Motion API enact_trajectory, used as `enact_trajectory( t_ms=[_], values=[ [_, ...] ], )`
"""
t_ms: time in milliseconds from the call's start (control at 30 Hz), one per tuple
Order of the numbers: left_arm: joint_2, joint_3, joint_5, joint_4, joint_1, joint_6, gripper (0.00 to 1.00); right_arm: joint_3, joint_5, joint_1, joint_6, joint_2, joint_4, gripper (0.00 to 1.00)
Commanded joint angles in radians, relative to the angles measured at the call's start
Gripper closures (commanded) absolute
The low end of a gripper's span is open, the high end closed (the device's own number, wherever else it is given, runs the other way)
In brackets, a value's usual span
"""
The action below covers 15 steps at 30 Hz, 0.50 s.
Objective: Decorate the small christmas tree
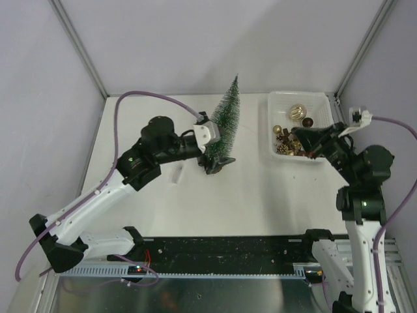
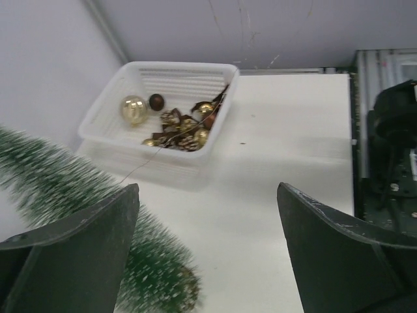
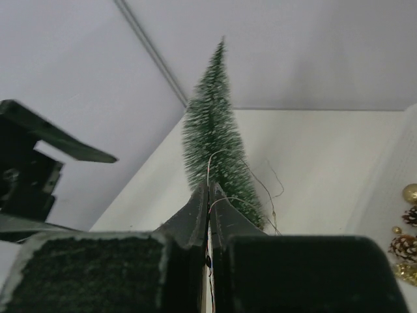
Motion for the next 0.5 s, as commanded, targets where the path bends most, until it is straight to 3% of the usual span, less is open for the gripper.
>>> enact_trajectory(
  t_ms=[0, 467],
  values=[
    [0.064, 0.073, 0.016, -0.004, -0.075, -0.069, 0.08, -0.005, 0.030, 0.054, 0.001, -0.113, -0.124, 1.00],
    [0.281, 0.260, 0.010, 0.027, -0.262, -0.244, 0.00, -0.020, -0.022, 0.083, 0.077, -0.308, -0.260, 1.00]
  ],
)
